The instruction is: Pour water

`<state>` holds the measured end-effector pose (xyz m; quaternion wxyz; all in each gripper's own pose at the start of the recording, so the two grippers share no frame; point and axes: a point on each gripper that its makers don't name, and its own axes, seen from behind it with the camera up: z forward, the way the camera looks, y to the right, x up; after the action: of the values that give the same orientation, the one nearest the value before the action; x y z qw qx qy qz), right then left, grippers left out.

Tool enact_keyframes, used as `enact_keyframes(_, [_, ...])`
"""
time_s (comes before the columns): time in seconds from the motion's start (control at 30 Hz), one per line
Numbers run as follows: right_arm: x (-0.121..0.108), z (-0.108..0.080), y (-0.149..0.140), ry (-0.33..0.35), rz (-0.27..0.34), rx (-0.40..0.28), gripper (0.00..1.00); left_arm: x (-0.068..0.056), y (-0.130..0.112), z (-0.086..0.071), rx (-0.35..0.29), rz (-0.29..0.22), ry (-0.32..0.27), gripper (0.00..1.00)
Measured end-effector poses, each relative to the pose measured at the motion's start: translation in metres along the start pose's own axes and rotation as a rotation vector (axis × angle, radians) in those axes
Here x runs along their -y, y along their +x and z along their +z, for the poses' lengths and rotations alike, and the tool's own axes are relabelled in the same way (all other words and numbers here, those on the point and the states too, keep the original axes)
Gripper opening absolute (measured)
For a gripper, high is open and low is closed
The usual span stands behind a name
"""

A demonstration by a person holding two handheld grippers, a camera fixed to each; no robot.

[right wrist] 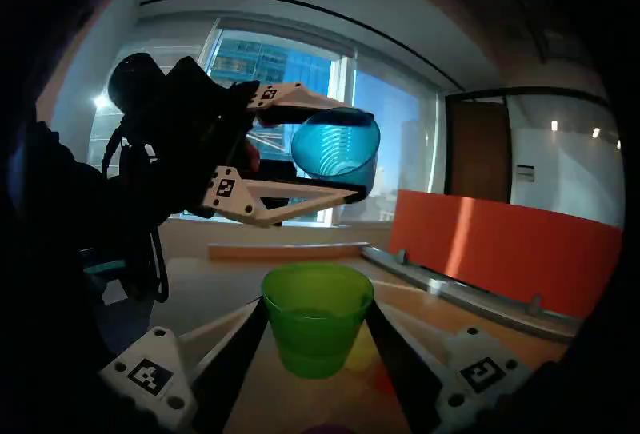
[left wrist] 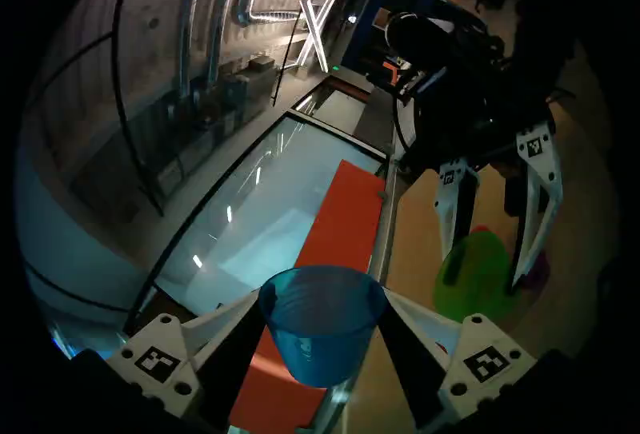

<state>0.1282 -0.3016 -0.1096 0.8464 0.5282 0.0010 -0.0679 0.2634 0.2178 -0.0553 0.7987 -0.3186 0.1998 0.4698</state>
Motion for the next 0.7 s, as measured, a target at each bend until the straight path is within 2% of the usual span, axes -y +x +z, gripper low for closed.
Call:
enact_keyframes(0.17, [0.001,-0.001,0.002,-0.002,-0.006,-0.004,0.88,-0.002,-0.002,-0.004,-0.019,-0.186,-0.031,0.87])
enact_keyframes(0.37, [0.001,-0.003,0.006,-0.005,-0.009,-0.011,0.88,0.003,-0.01,-0.003,-0.025,-0.4,-0.037,0.87])
enact_keyframes(0.7, [-0.001,-0.008,0.014,-0.013,-0.018,-0.024,0.88,0.003,-0.02,-0.005,-0.031,-0.697,-0.06,0.87])
